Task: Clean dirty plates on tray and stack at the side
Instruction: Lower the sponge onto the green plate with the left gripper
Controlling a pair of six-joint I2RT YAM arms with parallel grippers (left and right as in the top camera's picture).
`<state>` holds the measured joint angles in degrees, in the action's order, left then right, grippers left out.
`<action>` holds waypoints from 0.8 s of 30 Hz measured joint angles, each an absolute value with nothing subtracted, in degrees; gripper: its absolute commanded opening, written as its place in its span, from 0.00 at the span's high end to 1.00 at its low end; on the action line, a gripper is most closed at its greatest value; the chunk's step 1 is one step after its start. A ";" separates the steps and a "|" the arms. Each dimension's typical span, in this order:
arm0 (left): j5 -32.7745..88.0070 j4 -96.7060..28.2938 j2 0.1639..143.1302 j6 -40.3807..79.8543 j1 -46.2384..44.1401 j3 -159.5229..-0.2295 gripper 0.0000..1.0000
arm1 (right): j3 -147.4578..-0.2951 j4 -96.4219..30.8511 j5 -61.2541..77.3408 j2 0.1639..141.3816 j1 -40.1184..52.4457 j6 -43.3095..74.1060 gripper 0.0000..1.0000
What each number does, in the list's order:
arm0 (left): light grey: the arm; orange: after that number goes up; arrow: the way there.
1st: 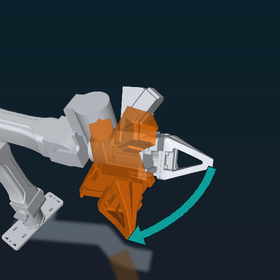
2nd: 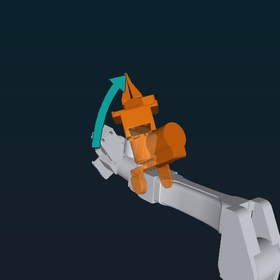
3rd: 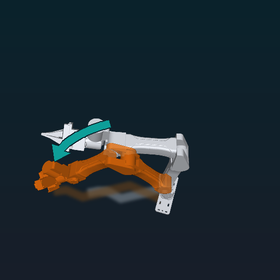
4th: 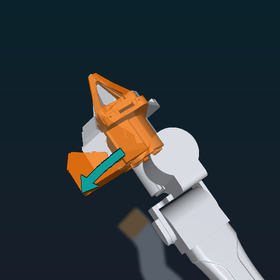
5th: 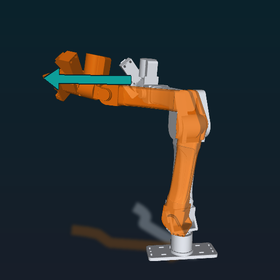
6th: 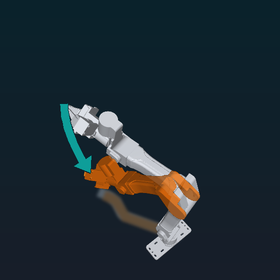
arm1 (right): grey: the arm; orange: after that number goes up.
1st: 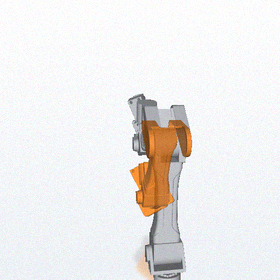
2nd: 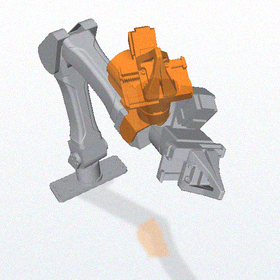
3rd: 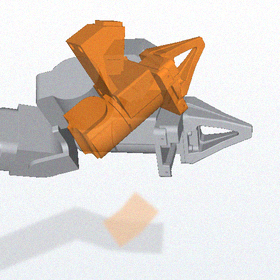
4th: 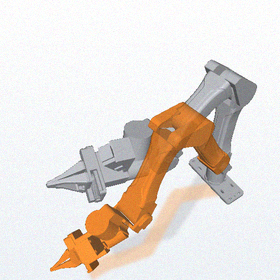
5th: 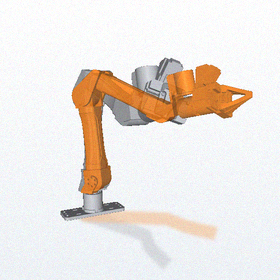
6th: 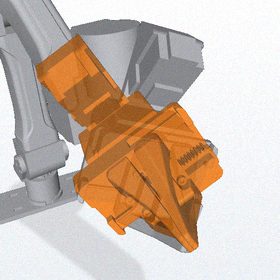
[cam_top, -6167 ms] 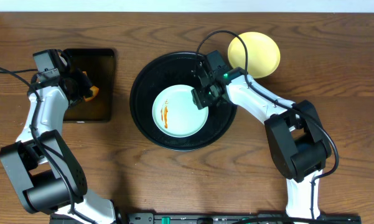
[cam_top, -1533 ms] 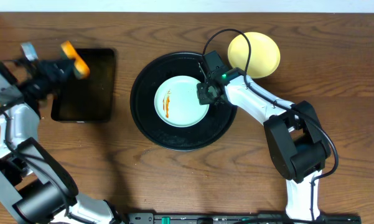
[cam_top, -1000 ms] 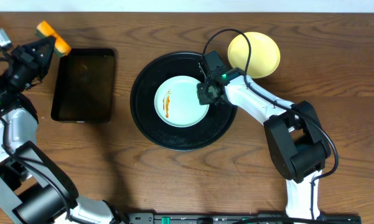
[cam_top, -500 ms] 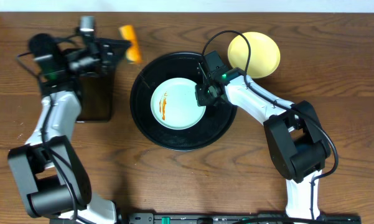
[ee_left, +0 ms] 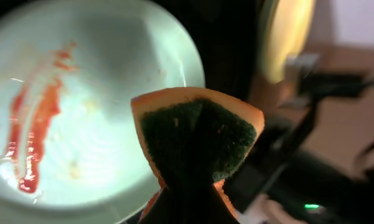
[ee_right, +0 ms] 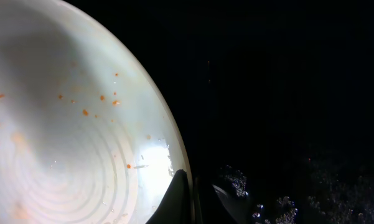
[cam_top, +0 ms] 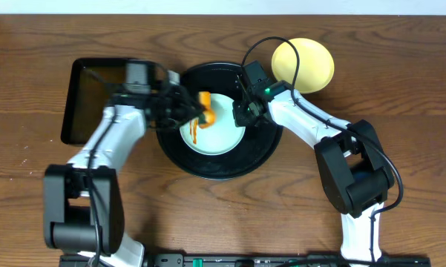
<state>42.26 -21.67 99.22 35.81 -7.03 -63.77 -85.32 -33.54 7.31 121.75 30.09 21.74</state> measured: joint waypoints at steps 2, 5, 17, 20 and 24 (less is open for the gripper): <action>38.22 -22.17 99.22 34.35 -10.22 -63.77 0.93 | -85.32 -33.56 7.31 121.75 30.09 21.74 0.99; 28.88 -23.18 99.22 32.95 -14.20 -63.77 0.93 | -85.32 -33.63 7.29 121.78 30.09 21.74 0.99; 18.65 -19.40 100.14 29.34 -17.39 -63.77 0.92 | -85.32 -33.61 7.25 121.78 30.09 21.76 0.99; 18.44 -16.58 102.21 29.76 -17.76 -63.77 0.92 | -85.32 -33.61 7.25 121.78 30.09 21.74 0.99; 18.00 -13.69 104.62 31.42 -17.74 -63.77 0.92 | -85.32 -33.63 7.25 121.78 30.09 21.76 0.99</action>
